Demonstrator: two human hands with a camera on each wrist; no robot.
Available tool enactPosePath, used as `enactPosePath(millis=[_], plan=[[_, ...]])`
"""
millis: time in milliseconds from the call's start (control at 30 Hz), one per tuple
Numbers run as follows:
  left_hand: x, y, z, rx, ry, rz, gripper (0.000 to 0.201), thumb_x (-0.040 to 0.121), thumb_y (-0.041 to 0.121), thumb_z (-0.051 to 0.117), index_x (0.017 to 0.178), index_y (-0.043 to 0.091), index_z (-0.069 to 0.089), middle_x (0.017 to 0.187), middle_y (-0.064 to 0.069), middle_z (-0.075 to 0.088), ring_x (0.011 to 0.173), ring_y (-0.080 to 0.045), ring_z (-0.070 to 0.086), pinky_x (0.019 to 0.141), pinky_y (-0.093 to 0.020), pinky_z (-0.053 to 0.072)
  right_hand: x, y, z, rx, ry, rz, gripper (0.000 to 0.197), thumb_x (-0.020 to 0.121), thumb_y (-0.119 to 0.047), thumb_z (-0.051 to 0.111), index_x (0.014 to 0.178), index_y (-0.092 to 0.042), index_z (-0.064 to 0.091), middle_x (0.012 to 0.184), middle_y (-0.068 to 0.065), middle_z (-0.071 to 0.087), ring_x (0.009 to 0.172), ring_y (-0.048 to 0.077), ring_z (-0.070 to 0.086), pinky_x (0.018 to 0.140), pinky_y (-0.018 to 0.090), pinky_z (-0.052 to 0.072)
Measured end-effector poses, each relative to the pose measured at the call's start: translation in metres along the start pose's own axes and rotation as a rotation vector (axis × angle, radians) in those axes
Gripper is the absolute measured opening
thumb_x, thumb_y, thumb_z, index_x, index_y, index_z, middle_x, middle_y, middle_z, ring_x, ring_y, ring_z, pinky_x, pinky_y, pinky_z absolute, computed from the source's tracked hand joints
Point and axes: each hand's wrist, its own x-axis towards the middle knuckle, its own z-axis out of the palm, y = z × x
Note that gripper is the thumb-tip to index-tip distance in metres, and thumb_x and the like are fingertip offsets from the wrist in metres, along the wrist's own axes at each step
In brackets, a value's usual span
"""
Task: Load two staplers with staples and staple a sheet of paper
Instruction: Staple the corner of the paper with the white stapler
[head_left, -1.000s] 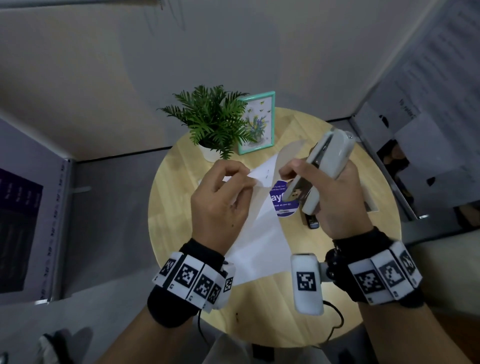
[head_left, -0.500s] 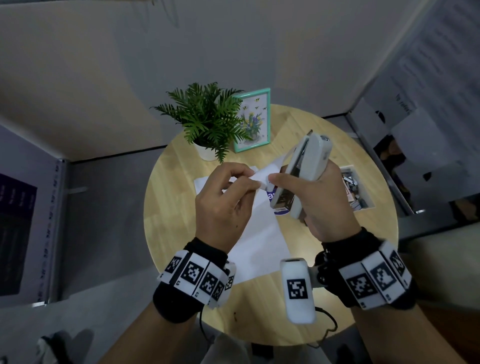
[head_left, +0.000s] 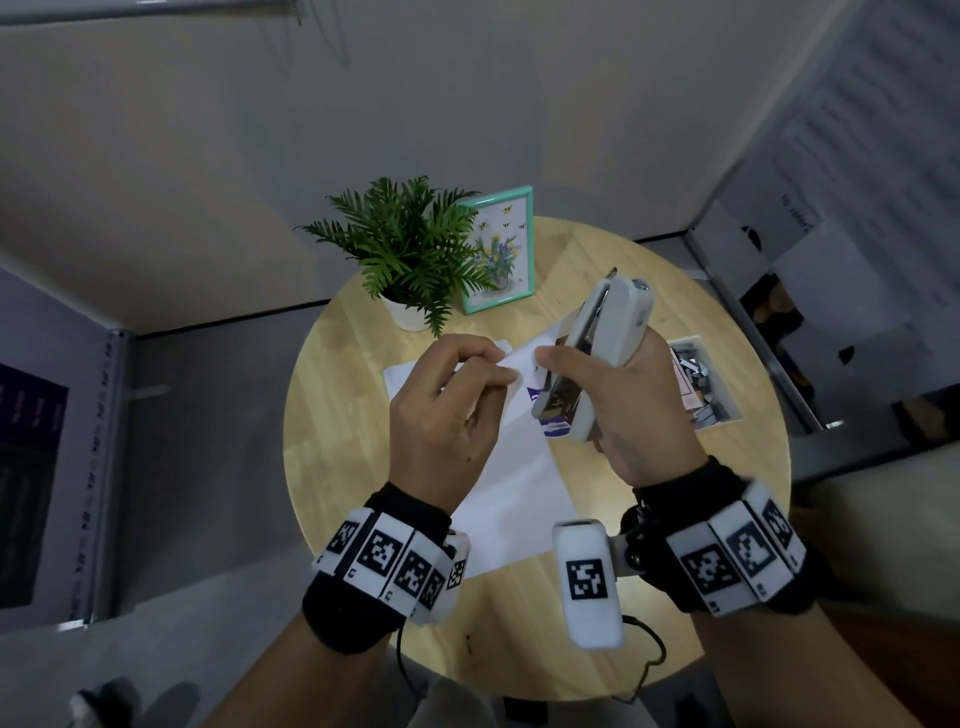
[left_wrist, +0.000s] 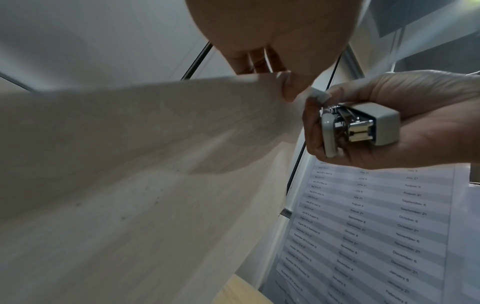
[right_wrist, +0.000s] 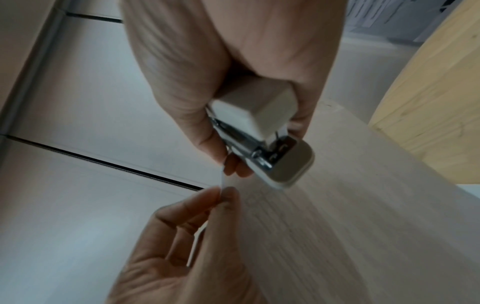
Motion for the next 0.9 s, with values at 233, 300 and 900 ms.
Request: enactPosePath(millis=[233, 300, 900], plan=[[0.006, 0.005, 0.0, 0.001, -0.162, -0.235, 0.026, 0.089, 0.006, 0.06, 0.115, 0.008, 0.062, 0.101, -0.002, 0.069, 0.091, -0.009, 0.062, 0.076, -0.018, 0.048, 0.004, -0.019, -0.007, 0.095, -0.031, -0.03, 0.02, 0.067, -0.009, 0.073, 0.079, -0.007, 0.058, 0.072, 0.014, 0.054, 0.066, 0.025, 0.055, 0.061, 0.038, 0.05], [0.007, 0.002, 0.003, 0.046, -0.282, -0.272, 0.03, 0.091, 0.008, 0.056, 0.119, 0.014, 0.065, 0.104, 0.001, 0.072, 0.09, -0.01, 0.065, 0.077, -0.015, 0.046, 0.006, -0.029, -0.012, 0.141, -0.032, -0.043, 0.015, 0.07, -0.004, 0.071, 0.074, -0.011, 0.059, 0.067, 0.006, 0.057, 0.062, 0.02, 0.056, 0.06, 0.035, 0.049], [0.0, -0.017, 0.034, -0.039, -0.104, -0.94, 0.024, 0.095, 0.015, 0.056, 0.11, -0.002, 0.064, 0.081, 0.003, 0.062, 0.071, -0.004, 0.055, 0.053, 0.002, 0.038, 0.115, 0.105, -0.169, -1.001, 0.009, 0.331, 0.026, 0.089, -0.025, 0.06, 0.104, -0.005, 0.054, 0.103, 0.013, 0.059, 0.084, 0.028, 0.054, 0.068, 0.028, 0.041]])
